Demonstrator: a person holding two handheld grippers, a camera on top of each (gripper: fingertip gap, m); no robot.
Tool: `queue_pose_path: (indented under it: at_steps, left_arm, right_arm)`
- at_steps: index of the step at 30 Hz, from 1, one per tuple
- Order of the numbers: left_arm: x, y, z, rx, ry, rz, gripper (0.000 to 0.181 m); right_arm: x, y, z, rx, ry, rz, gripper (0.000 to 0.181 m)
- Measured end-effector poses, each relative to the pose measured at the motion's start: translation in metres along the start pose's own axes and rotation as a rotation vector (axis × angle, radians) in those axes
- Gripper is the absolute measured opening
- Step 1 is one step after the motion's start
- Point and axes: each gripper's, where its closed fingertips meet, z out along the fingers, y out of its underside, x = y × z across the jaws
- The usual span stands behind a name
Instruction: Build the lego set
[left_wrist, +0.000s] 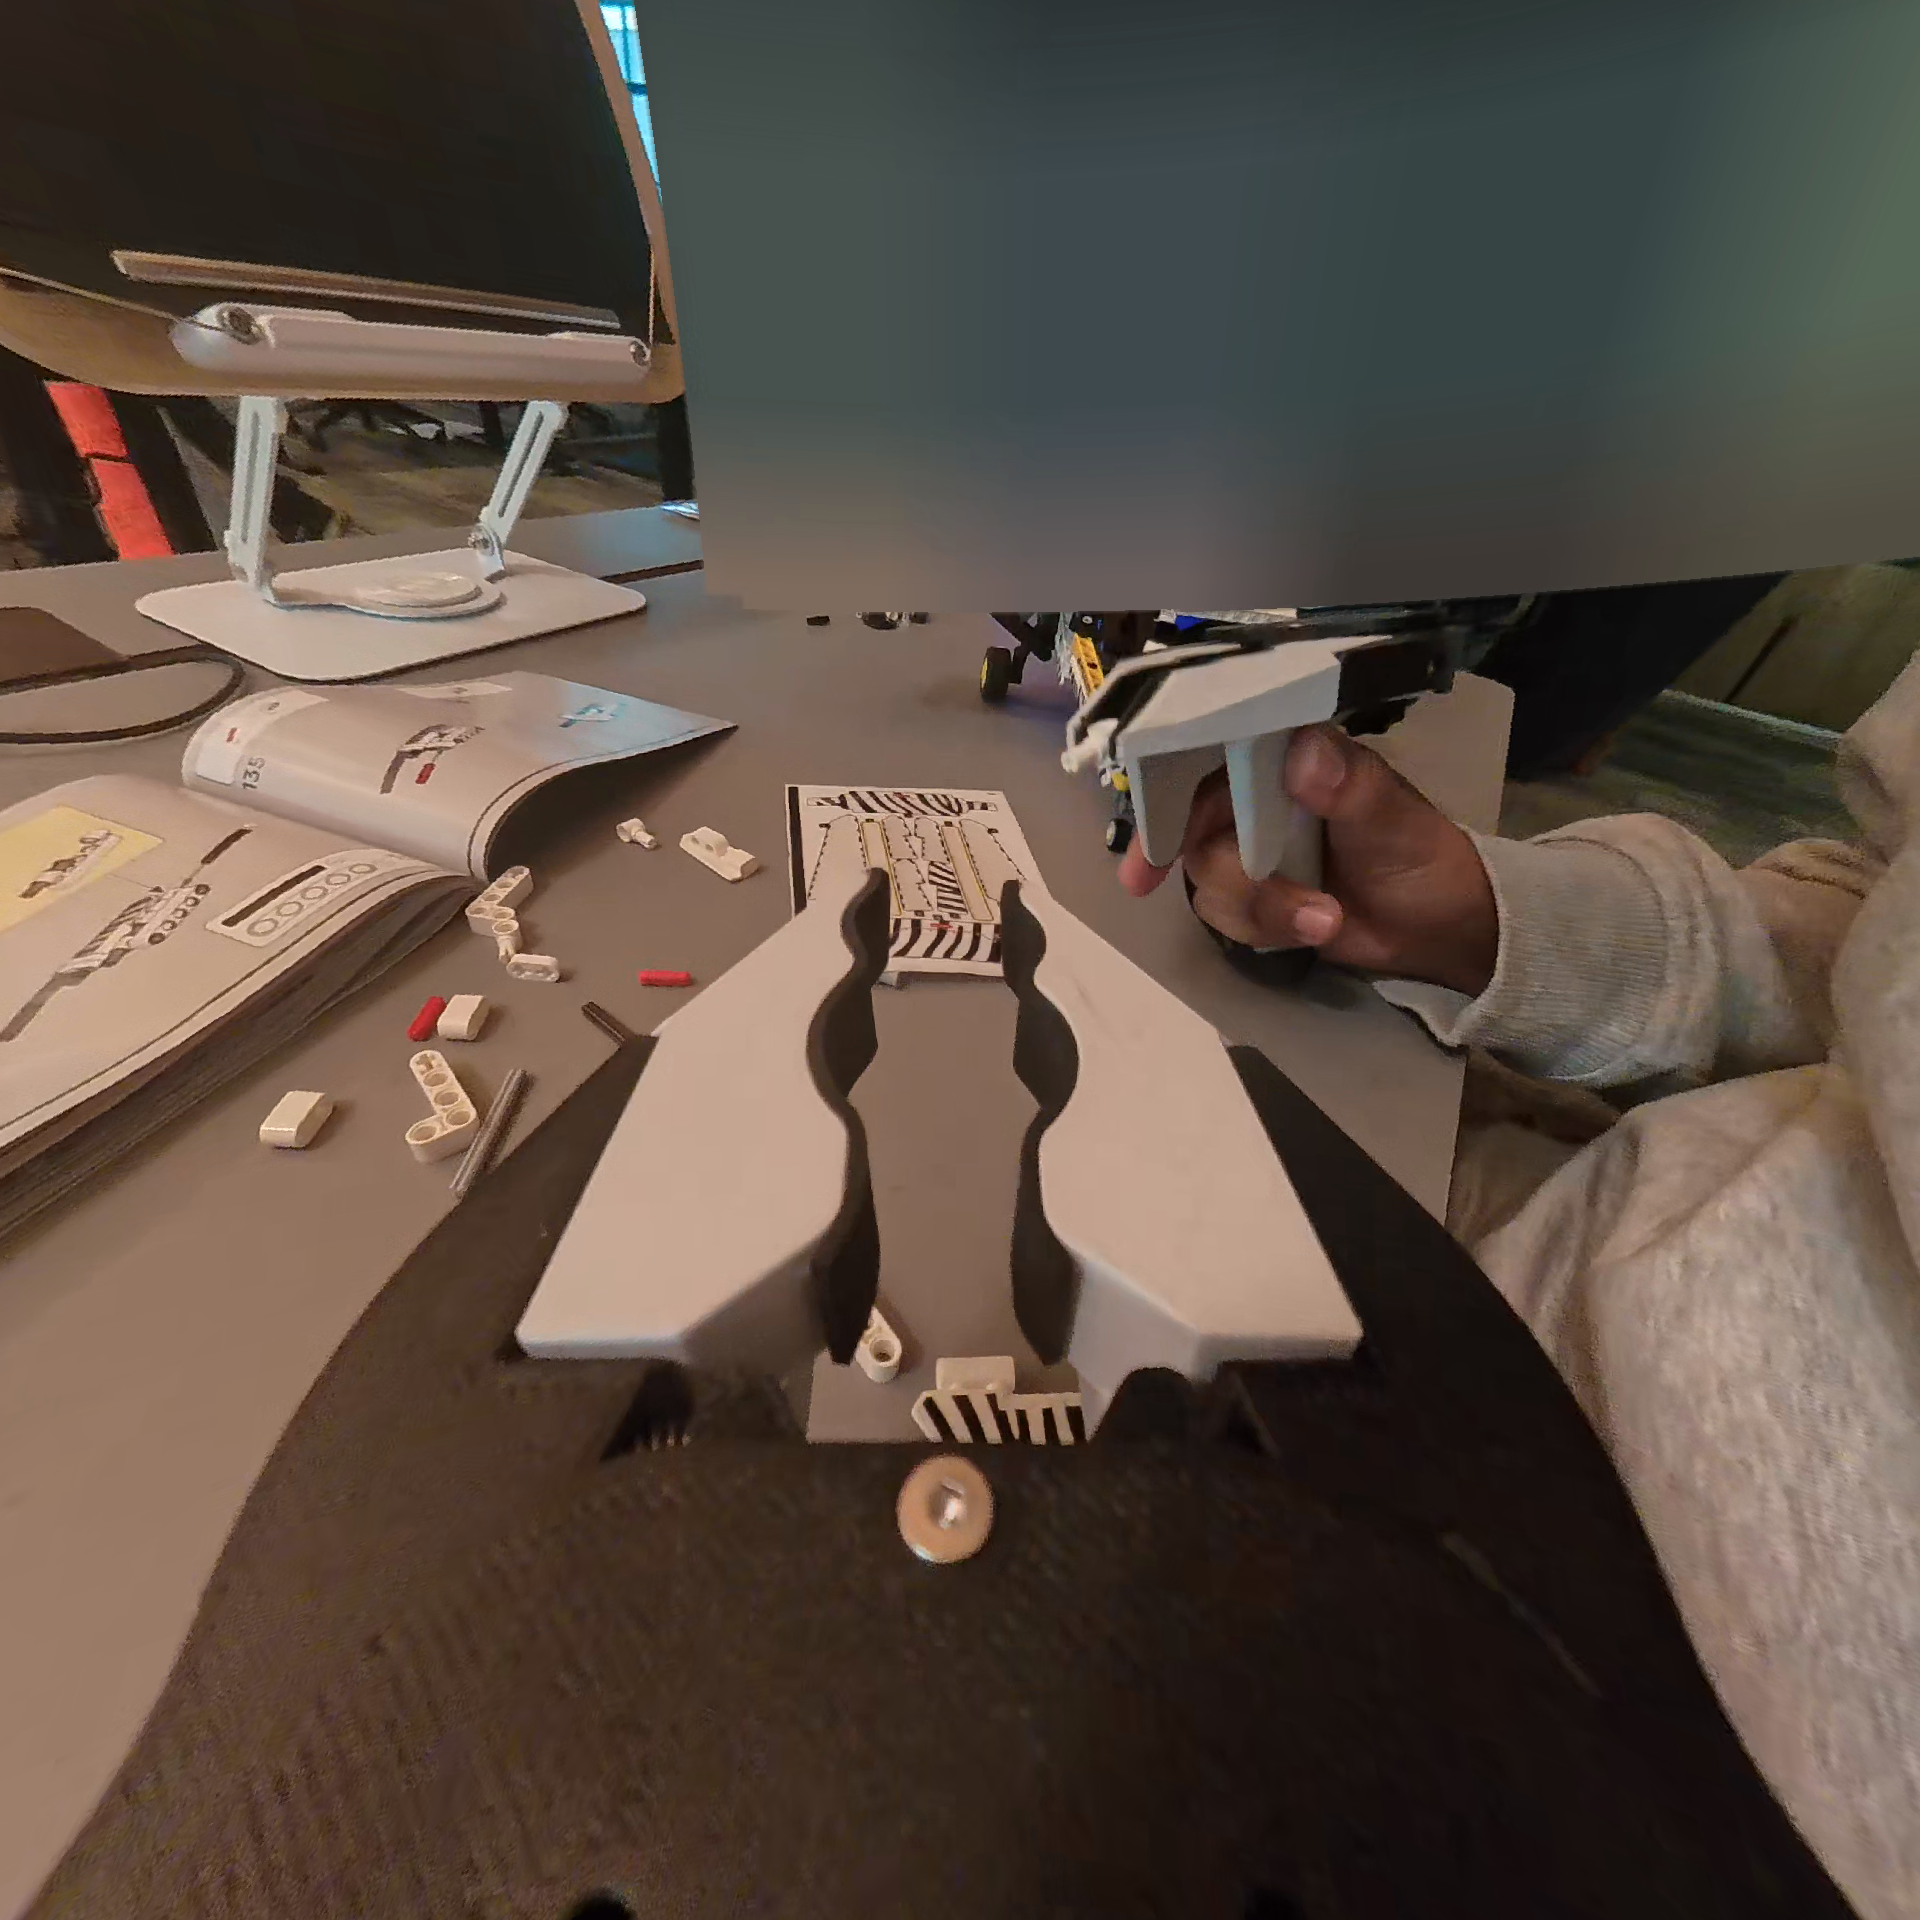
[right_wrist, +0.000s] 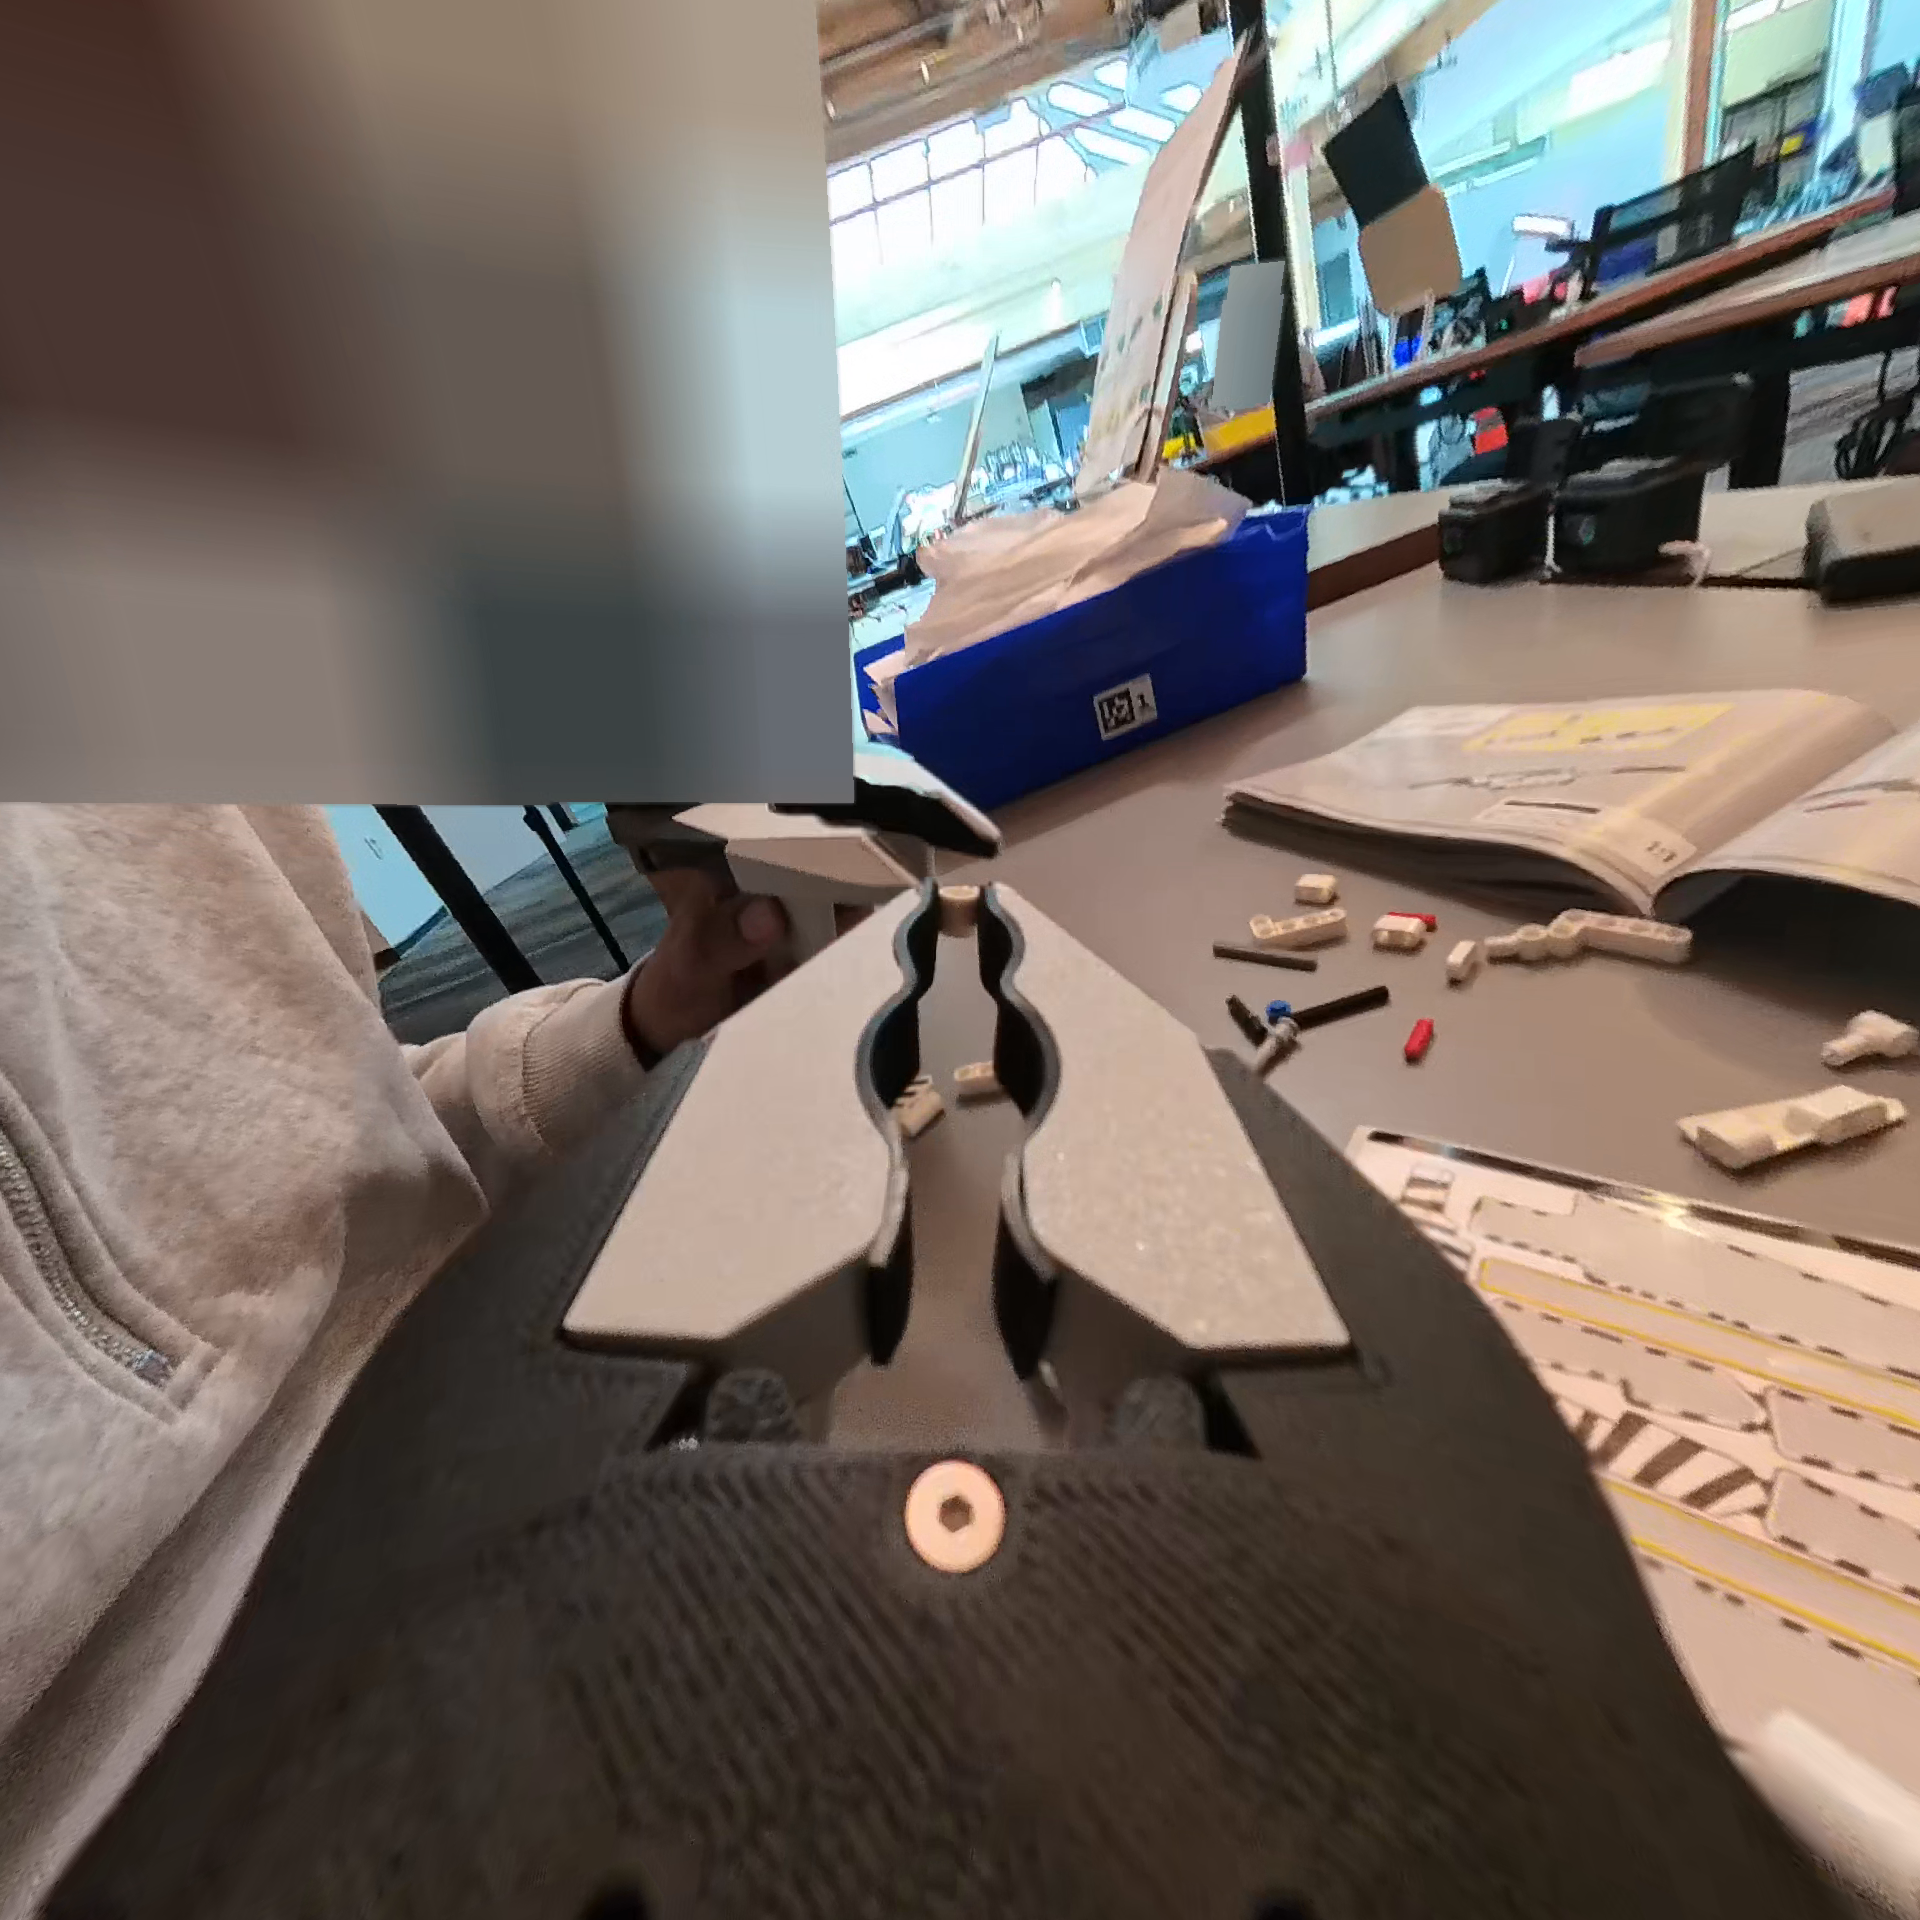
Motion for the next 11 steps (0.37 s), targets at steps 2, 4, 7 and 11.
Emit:
queue_pose_path:
  at_steps: [2,4,7,11]
  left_arm:
    - [0.001,0.001,0.001,-0.005,0.007,-0.001,0.019]
    - [0.002,0.001,0.001,-0.002,0.016,-0.012,0.020]
    - [0.002,0.000,0.000,0.008,0.038,-0.051,0.021]
    - [-0.002,-0.002,-0.001,0.032,0.064,-0.119,0.023]
  right_arm:
    - [0.003,0.000,0.001,-0.004,0.005,0.012,0.006]
    - [0.005,0.002,0.002,-0.014,0.027,0.007,0.006]
    - [0.004,0.006,0.005,-0.046,0.047,-0.022,0.006]
    - [0.001,0.013,0.011,-0.098,0.049,-0.060,0.006]
